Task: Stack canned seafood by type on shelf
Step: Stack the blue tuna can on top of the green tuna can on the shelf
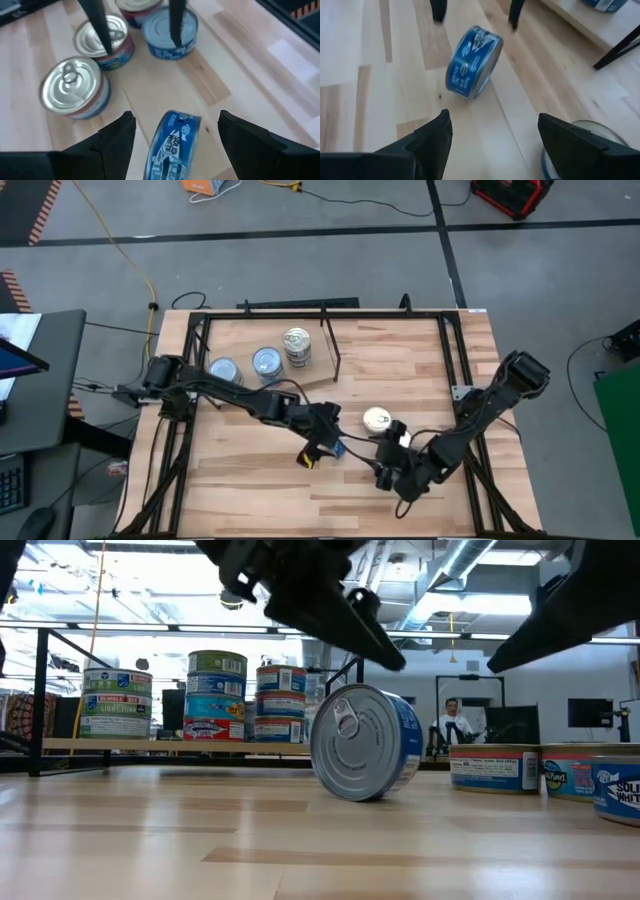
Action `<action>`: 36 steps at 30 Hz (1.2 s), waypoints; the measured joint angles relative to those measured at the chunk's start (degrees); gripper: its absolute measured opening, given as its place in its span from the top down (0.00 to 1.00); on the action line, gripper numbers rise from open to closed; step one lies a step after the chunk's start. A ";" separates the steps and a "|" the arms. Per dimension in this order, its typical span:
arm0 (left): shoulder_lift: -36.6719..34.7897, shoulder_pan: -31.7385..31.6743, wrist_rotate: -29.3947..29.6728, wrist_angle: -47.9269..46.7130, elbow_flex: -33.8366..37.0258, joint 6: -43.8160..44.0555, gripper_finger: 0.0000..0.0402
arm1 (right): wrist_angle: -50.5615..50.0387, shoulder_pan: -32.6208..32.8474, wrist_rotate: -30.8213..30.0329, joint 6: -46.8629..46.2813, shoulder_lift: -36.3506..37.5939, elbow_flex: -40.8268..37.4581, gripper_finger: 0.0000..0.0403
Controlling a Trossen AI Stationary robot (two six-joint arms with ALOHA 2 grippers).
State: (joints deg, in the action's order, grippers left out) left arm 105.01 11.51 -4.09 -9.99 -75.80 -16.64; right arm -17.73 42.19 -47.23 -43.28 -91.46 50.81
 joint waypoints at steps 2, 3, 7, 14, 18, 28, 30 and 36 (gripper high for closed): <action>1.34 -0.46 -1.32 -0.73 -1.02 -1.21 0.32 | -1.16 0.62 -1.25 -0.93 0.88 0.00 0.21; 1.87 -0.71 -2.31 -1.54 -1.46 -1.65 0.32 | -1.35 0.75 -1.69 -1.44 1.11 0.00 0.21; 3.17 -1.59 -5.45 -4.50 -2.65 -2.99 0.32 | -1.58 1.34 -2.20 -1.96 1.21 0.00 0.21; 3.83 -1.99 -5.81 -7.23 -2.60 -8.05 0.32 | -1.32 1.16 -2.44 -2.41 1.23 -0.03 0.21; 3.90 -2.12 -5.72 -7.22 -1.56 -8.64 0.32 | -1.03 1.16 -2.56 -2.39 1.23 -0.04 0.21; 3.87 -2.23 -7.84 -7.55 -1.56 -7.03 0.32 | -0.95 1.16 -3.01 -2.84 1.23 -0.04 0.21; 3.87 -2.15 -8.67 -7.21 -1.26 -6.27 0.32 | -0.95 1.08 -3.03 -2.83 1.23 -0.04 0.21; 3.90 -2.10 -8.93 -4.78 0.41 -3.81 0.32 | -0.49 0.79 -3.24 -2.83 1.23 -0.04 0.21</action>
State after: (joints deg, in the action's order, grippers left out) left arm 108.90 9.41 -13.02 -14.76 -75.39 -20.45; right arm -18.21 42.98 -50.47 -46.11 -90.24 50.76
